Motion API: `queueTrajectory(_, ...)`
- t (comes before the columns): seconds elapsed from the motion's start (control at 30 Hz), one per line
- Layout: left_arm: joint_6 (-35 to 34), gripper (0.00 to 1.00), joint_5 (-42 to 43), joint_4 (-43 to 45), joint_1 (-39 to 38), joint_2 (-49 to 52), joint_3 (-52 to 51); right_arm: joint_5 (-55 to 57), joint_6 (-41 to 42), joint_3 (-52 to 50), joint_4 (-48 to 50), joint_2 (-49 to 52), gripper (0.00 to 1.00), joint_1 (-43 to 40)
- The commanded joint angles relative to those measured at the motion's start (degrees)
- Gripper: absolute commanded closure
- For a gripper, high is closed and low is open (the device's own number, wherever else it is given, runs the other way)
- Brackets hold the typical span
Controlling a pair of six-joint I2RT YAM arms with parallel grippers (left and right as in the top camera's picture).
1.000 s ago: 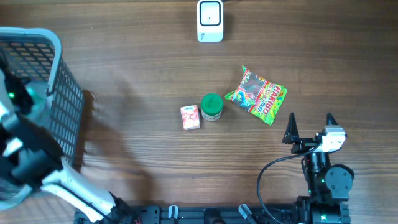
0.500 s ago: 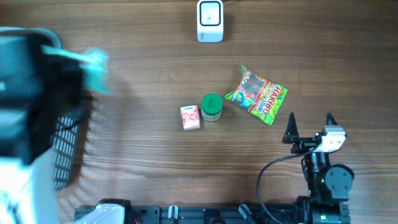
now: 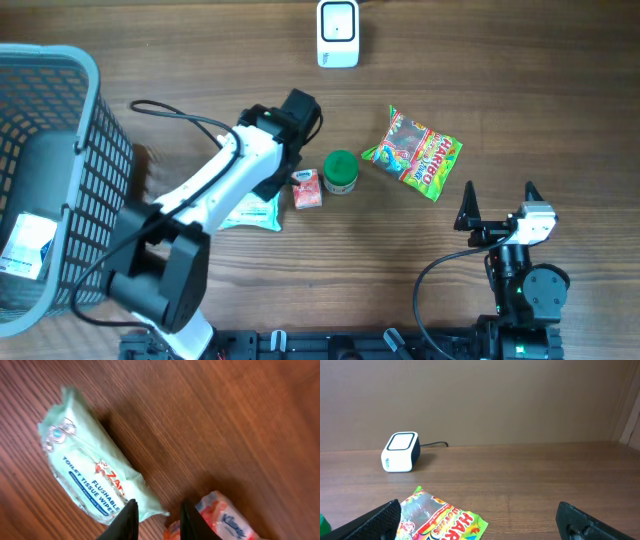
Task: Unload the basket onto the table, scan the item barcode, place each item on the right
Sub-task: 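Place the wipes pack left of the Kleenex pack with the left gripper, then grasp the white plaster box in the basket with the left gripper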
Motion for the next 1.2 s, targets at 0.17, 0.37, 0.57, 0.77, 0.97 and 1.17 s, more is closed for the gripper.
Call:
queueTrajectory(0.17,0.33,0.77,-2.08,0.92,0.07,-2.43,-0.04,-0.48,-0.48,-0.07,0.15,-0.35,0.00,0.13)
queueTrajectory(0.37,1.07,0.65,-8.24,-7.96,6.38,-7.65,10.86,-0.48,-0.50,-0.07,0.15,-0.35,0.00,0.13)
queueTrajectory(0.57,26.75,0.00,-11.82,-14.97,19.65,-15.39,37.90,-0.48,-0.50,-0.07,0.15,-0.35,0.00,0.13)
queueTrajectory(0.77,12.79,0.00,-11.61,-28.04,47.12,-22.27,44.68,-0.48,-0.52,-0.07,0.15,-0.35,0.00,0.13)
queueTrajectory(0.97,-4.96,0.00,-2.67,-35.56,71.28,-17.62,39.91,-0.48,-0.48,-0.07,0.15,-0.35,0.00,0.13)
queueTrajectory(1.17,-22.64,0.00,0.31,-35.19,75.65,-8.07,35.80,-0.48,-0.50,-0.07,0.15,-0.35,0.00,0.13)
